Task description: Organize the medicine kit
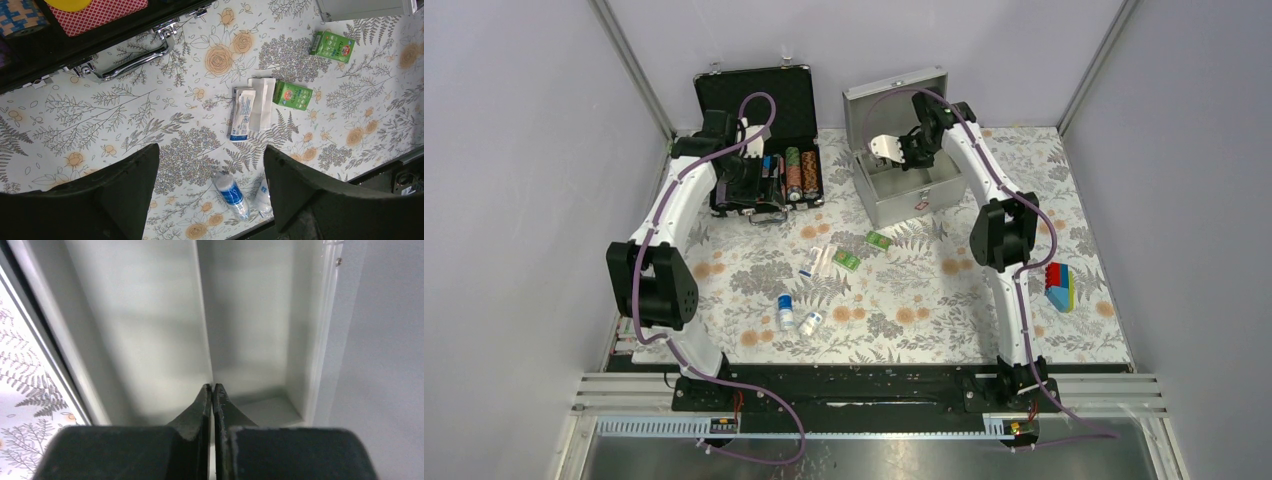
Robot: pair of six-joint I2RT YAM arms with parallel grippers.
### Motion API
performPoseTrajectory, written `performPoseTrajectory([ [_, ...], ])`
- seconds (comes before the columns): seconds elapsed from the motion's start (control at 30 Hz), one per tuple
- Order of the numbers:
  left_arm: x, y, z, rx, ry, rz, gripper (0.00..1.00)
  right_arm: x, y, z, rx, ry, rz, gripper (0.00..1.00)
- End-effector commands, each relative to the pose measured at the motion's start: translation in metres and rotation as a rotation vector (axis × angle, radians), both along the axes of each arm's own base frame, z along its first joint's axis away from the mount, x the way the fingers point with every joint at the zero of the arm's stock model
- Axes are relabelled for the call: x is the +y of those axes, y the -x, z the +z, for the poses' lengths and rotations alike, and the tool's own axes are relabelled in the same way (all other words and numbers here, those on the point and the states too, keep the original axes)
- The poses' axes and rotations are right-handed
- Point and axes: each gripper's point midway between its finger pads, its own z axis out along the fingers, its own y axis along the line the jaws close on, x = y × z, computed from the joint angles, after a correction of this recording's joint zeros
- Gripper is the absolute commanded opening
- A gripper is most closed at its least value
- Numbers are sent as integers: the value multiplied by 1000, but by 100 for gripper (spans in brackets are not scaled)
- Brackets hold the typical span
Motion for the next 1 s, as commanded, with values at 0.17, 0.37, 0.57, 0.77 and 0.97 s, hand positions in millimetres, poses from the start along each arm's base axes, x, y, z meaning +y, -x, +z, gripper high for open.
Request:
performPoseTrajectory([
  [0.17, 3, 1, 14, -64, -21, -8, 76, 27, 33, 9, 179, -203, 1, 0],
  [0.37, 3, 0, 14, -65, -25, -12, 76, 12, 42, -12, 190, -90, 51, 0],
  [0.57, 0, 0, 15, -69, -29, -22, 76, 5, 31, -26, 188, -55, -28, 25],
  [0.77, -1, 2, 12, -60, -31, -24, 76, 20, 15, 2, 132, -178, -133, 38],
  [0.97, -2, 0, 10, -51, -22, -25, 76, 26, 1, 29, 72, -278, -229, 53],
])
